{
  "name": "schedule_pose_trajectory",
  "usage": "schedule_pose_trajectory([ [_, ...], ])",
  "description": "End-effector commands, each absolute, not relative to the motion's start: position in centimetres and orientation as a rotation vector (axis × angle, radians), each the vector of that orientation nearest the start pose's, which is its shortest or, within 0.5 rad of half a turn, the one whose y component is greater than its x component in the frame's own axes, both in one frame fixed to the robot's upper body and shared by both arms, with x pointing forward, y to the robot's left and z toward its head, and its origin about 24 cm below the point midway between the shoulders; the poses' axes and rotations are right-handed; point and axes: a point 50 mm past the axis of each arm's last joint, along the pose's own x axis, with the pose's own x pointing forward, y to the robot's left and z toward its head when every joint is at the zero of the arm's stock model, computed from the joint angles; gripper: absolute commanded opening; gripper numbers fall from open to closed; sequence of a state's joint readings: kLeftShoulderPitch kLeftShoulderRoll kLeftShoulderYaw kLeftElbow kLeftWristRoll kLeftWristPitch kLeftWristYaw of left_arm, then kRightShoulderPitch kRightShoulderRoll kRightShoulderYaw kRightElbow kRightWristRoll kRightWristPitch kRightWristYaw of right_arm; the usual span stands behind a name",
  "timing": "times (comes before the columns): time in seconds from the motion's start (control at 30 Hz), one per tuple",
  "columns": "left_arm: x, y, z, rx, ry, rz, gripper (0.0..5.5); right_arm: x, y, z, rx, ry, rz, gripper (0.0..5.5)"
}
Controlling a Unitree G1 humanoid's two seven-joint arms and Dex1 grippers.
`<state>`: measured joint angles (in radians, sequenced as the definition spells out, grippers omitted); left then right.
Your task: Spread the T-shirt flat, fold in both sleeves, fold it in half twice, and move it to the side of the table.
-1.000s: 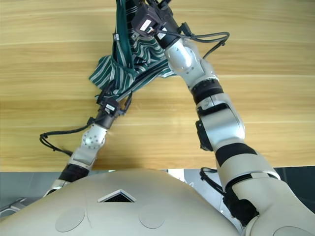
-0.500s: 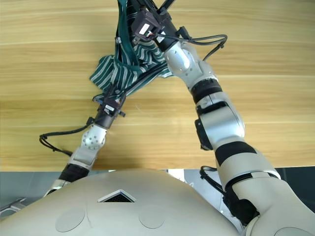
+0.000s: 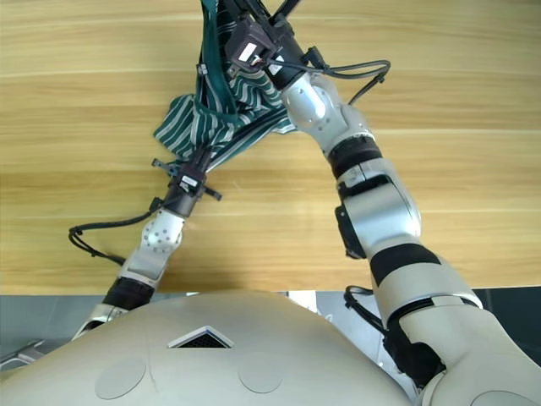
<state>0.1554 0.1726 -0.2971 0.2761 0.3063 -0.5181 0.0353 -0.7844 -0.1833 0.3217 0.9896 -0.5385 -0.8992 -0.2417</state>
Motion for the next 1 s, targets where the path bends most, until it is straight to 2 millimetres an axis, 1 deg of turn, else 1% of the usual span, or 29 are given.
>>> schedule_pose_trajectory([
  [0.03,20.1,14.7,0.6,0.322,-0.189,-0.323,0.03,34.0,-9.7,10.7,-0.642,-0.722,0.441,0.0],
  [0.1,21.4,17.8,3.5,0.347,-0.326,-0.271,0.03,33.8,-13.1,10.8,-0.596,-0.7,0.377,0.0],
  [0.13,21.9,19.0,4.7,0.356,-0.377,-0.25,0.03,33.5,-14.8,10.9,-0.573,-0.693,0.349,0.0],
  [0.2,22.5,19.7,6.7,0.344,-0.468,-0.263,0.03,32.3,-17.6,11.1,-0.558,-0.704,0.34,0.0],
  [0.27,22.8,19.7,8.4,0.294,-0.557,-0.329,0.03,30.4,-19.4,10.8,-0.568,-0.726,0.402,0.0],
  [0.3,22.9,19.6,9.0,0.271,-0.59,-0.36,0.03,29.5,-19.9,10.7,-0.573,-0.733,0.437,0.0],
  [0.37,22.9,19.8,9.5,0.235,-0.624,-0.399,0.03,28.0,-20.6,10.9,-0.544,-0.761,0.492,0.0],
  [0.4,22.4,19.8,9.9,0.209,-0.652,-0.42,0.03,26.7,-20.8,11.3,-0.515,-0.798,0.54,0.0],
  [0.43,21.9,19.9,10.3,0.181,-0.682,-0.441,0.03,25.4,-20.7,11.5,-0.48,-0.83,0.593,0.0],
  [0.5,20.5,19.7,11.9,0.132,-0.773,-0.51,0.03,22.7,-19.8,12.4,-0.392,-0.92,0.727,0.0],
  [0.57,19.5,19.8,13.3,0.096,-0.85,-0.569,0.03,21.3,-18.8,13.5,-0.296,-0.995,0.821,0.0],
  [0.63,19.4,20.3,14.5,0.075,-0.917,-0.607,0.03,21.2,-18.3,14.8,-0.192,-1.069,0.866,0.0],
  [0.7,20.2,20.7,15.2,0.085,-0.939,-0.623,0.03,22.2,-17.7,15.6,-0.13,-1.104,0.884,0.0],
  [0.73,21.3,20.9,15.3,0.076,-0.932,-0.614,0.03,23.3,-17.3,15.9,-0.115,-1.104,0.876,0.0],
  [0.8,24.5,21.2,15.1,0.055,-0.88,-0.558,0.03,26.6,-16.3,16.0,-0.138,-1.05,0.828,0.0],
  [0.87,29.0,21.5,13.9,0.114,-0.745,-0.458,0.03,31.5,-14.9,15.8,-0.226,-0.888,0.709,0.0],
  [0.9,31.1,21.5,13.2,0.187,-0.655,-0.411,0.03,33.7,-14.2,15.5,-0.263,-0.781,0.641,0.0],
  [0.93,33.2,21.1,12.8,0.21,-0.564,-0.392,0.03,36.3,-13.2,15.4,-0.34,-0.631,0.551,0.0],
  [0.97,34.9,20.8,12.8,0.246,-0.486,-0.363,0.03,38.2,-12.8,15.5,-0.426,-0.518,0.441,0.0],
  [1.0,36.9,20.3,13.4,0.283,-0.391,-0.312,0.03,39.9,-12.8,16.1,-0.512,-0.416,0.291,0.0],
])
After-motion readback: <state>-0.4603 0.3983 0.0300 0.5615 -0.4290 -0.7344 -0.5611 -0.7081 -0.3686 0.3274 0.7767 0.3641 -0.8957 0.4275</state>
